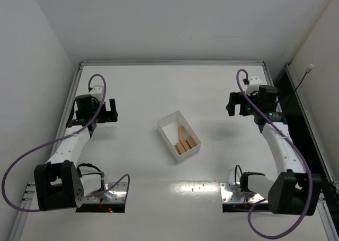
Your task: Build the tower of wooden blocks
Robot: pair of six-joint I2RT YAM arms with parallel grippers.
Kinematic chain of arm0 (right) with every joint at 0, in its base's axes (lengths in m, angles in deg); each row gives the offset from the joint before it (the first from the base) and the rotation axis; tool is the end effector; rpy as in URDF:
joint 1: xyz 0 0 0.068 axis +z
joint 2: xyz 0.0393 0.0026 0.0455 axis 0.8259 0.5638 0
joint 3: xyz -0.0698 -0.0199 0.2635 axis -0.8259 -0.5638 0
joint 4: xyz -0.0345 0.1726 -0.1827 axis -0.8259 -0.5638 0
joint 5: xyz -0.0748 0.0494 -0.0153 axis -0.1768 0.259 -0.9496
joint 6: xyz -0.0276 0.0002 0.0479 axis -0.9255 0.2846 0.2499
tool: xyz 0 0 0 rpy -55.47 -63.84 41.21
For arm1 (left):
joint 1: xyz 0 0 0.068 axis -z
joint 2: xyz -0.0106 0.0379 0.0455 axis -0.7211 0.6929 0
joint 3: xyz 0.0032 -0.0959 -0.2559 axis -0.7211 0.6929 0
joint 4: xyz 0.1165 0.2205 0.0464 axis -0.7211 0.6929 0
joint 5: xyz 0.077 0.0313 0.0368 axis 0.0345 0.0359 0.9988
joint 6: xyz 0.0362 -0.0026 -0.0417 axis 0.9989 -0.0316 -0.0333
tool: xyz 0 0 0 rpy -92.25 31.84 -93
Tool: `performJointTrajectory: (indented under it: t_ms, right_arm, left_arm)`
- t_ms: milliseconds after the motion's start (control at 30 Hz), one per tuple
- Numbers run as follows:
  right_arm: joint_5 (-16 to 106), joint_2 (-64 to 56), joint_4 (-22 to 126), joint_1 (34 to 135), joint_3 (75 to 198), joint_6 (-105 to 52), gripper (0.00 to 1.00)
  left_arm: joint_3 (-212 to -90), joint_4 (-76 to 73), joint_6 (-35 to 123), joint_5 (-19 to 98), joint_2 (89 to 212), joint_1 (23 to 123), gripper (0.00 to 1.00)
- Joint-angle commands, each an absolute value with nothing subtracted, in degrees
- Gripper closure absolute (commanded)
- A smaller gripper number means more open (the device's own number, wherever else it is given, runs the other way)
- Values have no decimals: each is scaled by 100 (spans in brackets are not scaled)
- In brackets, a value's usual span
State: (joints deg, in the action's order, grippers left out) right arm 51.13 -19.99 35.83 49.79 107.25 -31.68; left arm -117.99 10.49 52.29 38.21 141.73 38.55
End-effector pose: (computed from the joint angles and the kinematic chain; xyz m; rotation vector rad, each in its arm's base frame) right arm 0.2418 -0.0159 0.2712 0.0047 2.1731 0.2239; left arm 0.2395 0.0257 0.2349 -0.1251 2.2078 -0.1505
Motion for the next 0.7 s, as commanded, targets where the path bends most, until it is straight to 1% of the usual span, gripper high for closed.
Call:
performJointTrajectory:
  t_ms: [0, 67, 133, 167, 267, 333, 433, 600, 667]
  right_arm:
    - [5346, -2069, 3448, 5574, 10875, -3453, 0]
    - [5647, -1999, 3201, 5918, 11094, -3594, 0]
    - [6122, -1825, 2903, 6349, 11236, -3717, 3]
    - [6123, -1762, 2901, 6472, 11288, -3718, 5]
    - [6123, -1534, 2901, 6754, 11289, -3586, 5]
    - [6054, -1428, 2962, 7016, 11289, -3586, 7]
    - [5869, -1200, 3015, 7412, 11350, -3525, 7]
    - [5886, -848, 2954, 7905, 11465, -3648, 12]
    - [5729, -691, 2954, 8177, 11518, -3648, 12]
  left_arm:
    - [-12071, 965, 5154, 3834, 14152, 3788, 1]
    - [-12132, 1193, 5224, 3669, 14152, 3788, 1]
    - [-12133, 1194, 5286, 3597, 14152, 3788, 1]
    - [-12081, 1194, 5286, 3597, 14100, 3788, 1]
    - [-12080, 1194, 5347, 3763, 14099, 3788, 1]
    - [-12133, 1194, 5347, 3816, 14099, 3788, 1]
    - [-12133, 1194, 5347, 3869, 14152, 3788, 1]
    - [-12133, 1142, 5295, 3931, 14205, 3788, 1]
    - [-12133, 1141, 5294, 4001, 14258, 3788, 1]
